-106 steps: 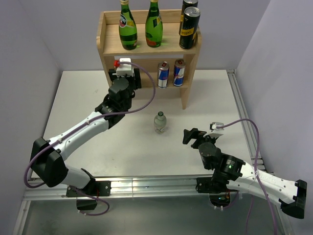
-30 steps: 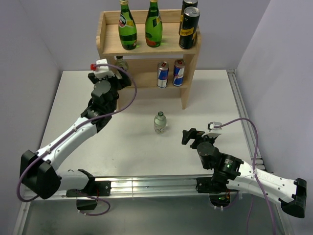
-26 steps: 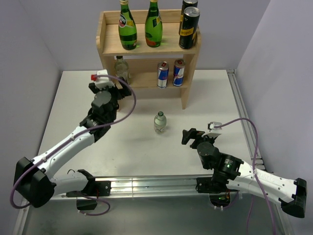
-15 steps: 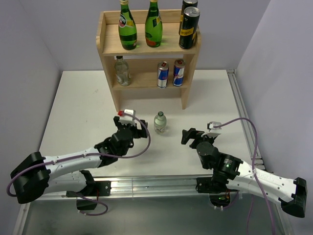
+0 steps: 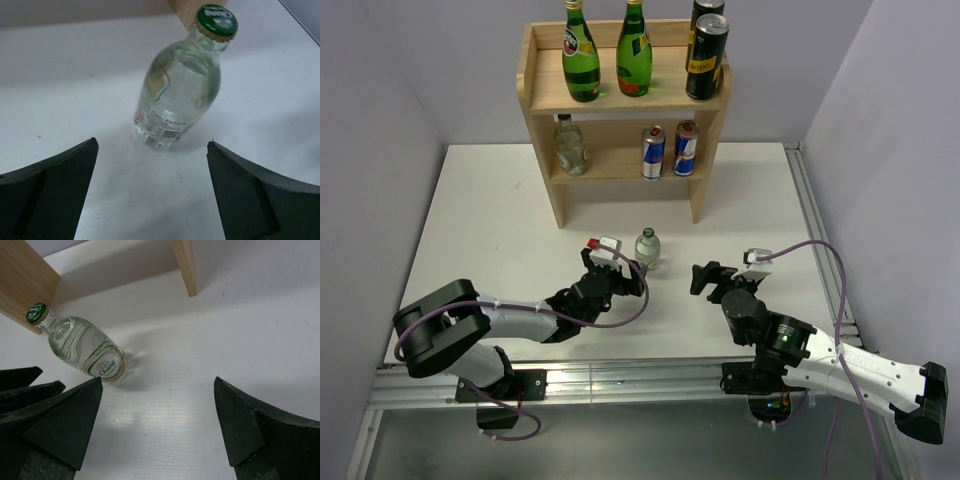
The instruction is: Place and organize the beverage onto the shelf
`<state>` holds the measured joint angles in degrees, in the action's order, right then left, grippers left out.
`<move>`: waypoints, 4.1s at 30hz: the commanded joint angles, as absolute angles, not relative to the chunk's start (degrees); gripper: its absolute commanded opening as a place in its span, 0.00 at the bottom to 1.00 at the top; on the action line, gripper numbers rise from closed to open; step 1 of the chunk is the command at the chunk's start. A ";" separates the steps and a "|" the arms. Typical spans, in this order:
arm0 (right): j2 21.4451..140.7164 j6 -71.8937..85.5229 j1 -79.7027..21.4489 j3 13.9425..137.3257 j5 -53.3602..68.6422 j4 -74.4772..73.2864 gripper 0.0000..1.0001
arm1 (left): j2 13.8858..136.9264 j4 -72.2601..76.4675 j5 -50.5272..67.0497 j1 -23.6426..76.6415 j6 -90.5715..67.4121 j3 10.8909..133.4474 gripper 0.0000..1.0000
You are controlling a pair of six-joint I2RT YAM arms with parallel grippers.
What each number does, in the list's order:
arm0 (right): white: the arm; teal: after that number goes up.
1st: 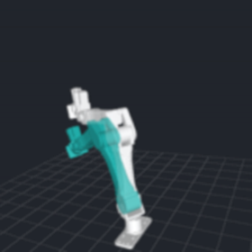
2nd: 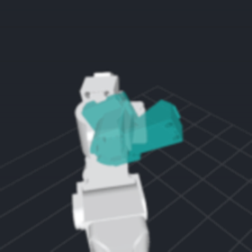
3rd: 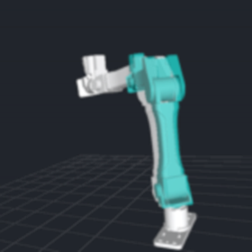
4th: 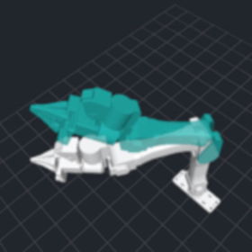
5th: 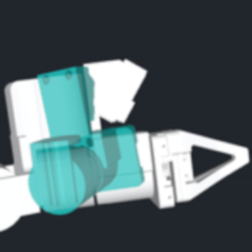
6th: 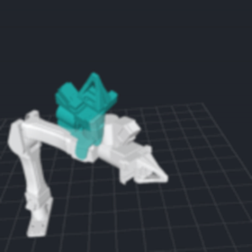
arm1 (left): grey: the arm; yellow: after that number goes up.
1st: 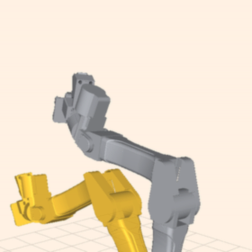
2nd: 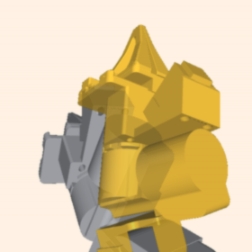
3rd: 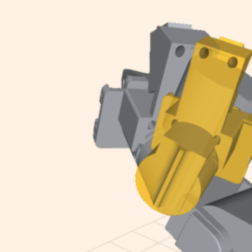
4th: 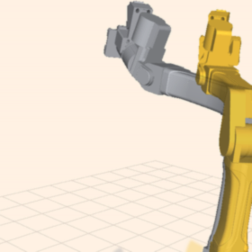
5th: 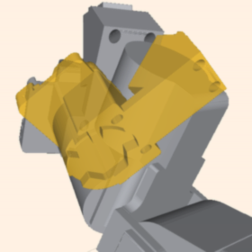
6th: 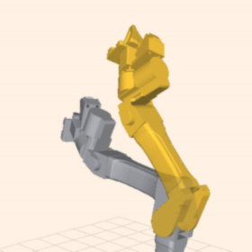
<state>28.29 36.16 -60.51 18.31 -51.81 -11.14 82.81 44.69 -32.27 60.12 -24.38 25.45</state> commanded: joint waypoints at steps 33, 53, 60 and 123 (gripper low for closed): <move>28.48 36.30 -60.73 17.49 -52.91 -8.62 0.99 | 109.69 56.51 -29.01 58.19 -18.11 48.07 0.94; 28.48 36.39 -60.65 17.40 -52.82 -8.44 0.99 | 117.25 54.76 -30.85 56.60 -16.35 55.72 0.72; 28.74 36.39 -60.65 17.40 -52.91 -8.44 0.99 | 113.83 52.05 -34.97 56.43 -15.82 54.41 0.12; 30.41 36.03 -60.64 17.75 -52.82 -7.73 0.99 | 96.33 26.10 -40.16 38.58 -7.29 85.60 0.00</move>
